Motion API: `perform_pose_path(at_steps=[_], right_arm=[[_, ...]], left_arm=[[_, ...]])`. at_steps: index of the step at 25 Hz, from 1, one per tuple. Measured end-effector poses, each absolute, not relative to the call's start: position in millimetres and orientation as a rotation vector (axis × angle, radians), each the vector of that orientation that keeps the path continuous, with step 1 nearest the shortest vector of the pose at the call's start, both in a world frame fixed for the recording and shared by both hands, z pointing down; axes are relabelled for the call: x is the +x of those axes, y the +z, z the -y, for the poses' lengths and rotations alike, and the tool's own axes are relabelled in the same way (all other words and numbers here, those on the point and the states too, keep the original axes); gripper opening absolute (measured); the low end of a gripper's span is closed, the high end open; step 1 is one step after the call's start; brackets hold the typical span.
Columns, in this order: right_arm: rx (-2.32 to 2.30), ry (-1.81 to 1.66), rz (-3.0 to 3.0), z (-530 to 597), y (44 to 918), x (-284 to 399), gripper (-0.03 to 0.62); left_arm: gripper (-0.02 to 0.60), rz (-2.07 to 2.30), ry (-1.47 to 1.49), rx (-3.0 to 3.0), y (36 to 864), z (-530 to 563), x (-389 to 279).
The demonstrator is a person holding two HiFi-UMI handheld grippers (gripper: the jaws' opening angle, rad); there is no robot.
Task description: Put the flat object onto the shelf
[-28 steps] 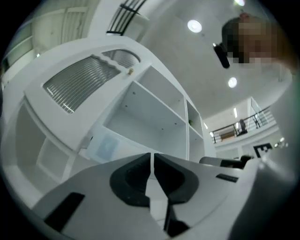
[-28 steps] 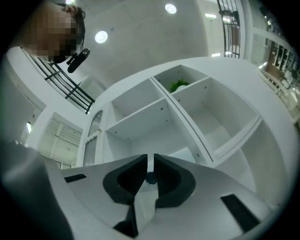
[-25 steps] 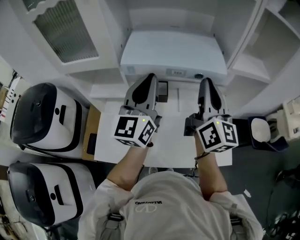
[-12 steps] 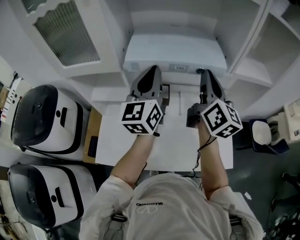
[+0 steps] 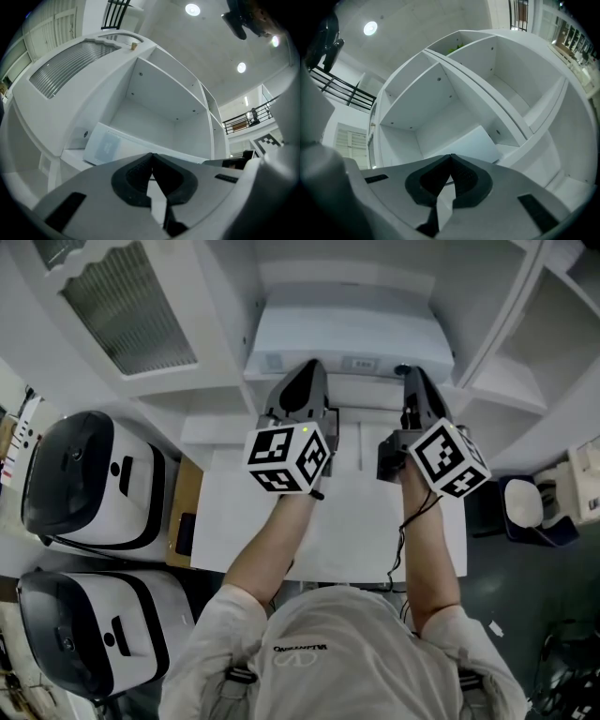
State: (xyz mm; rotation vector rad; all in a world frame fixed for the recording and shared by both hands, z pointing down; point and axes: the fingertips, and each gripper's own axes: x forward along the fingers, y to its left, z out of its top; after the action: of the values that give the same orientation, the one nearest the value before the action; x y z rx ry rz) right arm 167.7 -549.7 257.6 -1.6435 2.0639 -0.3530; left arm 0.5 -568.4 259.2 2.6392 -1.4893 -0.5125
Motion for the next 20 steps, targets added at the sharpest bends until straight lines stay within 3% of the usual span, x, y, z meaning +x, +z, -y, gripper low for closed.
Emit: perform_pose_path(at_steps=[13,20], right_arm=[[-1.525,-0.408,-1.908,477.9,285.6,209.5,0.009],[-1.436,-0.462,-1.889,446.3,303.0,221.5,0.009]], left_arm=[[0.005,1.182,-1.050,2.605,250.3,478.2,-68.5],[0.005,1.079,-1.268,2.301,298.3,463.8,-128.9]])
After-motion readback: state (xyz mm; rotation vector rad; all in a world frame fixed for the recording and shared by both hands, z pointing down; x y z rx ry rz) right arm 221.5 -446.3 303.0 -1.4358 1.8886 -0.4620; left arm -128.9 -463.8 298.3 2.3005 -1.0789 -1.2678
